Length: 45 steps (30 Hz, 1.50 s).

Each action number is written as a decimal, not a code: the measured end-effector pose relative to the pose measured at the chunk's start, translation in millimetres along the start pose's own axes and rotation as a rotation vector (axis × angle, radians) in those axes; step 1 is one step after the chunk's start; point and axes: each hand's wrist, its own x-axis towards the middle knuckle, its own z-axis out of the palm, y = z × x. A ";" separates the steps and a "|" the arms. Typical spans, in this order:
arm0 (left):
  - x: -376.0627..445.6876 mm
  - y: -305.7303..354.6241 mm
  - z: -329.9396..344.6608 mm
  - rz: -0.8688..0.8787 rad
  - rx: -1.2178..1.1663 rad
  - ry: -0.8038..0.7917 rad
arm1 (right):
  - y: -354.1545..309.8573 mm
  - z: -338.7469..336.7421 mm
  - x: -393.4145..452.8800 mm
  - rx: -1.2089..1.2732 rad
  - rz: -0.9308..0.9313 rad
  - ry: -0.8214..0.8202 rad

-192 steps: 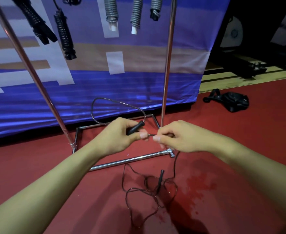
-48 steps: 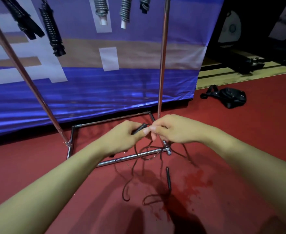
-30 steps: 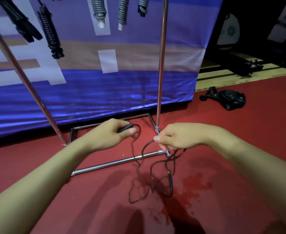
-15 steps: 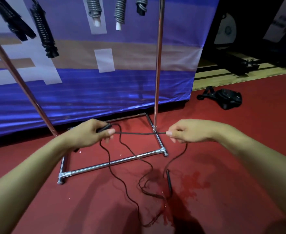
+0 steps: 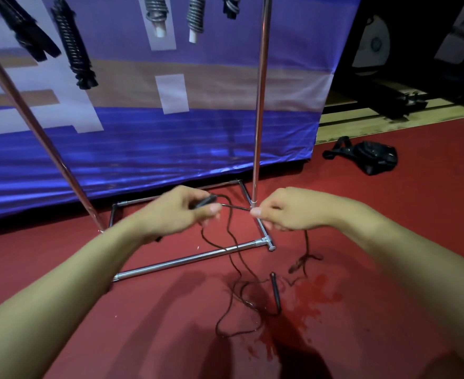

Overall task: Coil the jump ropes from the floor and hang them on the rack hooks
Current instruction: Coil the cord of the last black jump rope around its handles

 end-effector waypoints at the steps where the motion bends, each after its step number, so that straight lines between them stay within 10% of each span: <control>1: -1.4 -7.9 -12.6 -0.018 0.058 0.031 | 9.5 -3.1 -1.8 0.013 0.042 -0.018; 8: -7.9 -50.5 -32.5 -0.171 0.329 0.005 | 21.1 -2.9 -8.7 0.042 0.047 -0.082; 15: -3.9 17.1 23.4 -0.036 -0.082 -0.143 | -26.9 7.8 -0.1 0.147 -0.088 0.040; 23: -13.8 -30.3 -36.0 -0.079 0.145 0.018 | 21.6 -1.3 -16.8 0.316 0.092 -0.142; 45: -12.9 9.1 12.3 0.020 -0.048 -0.055 | -30.0 -2.2 -7.6 0.048 -0.145 0.063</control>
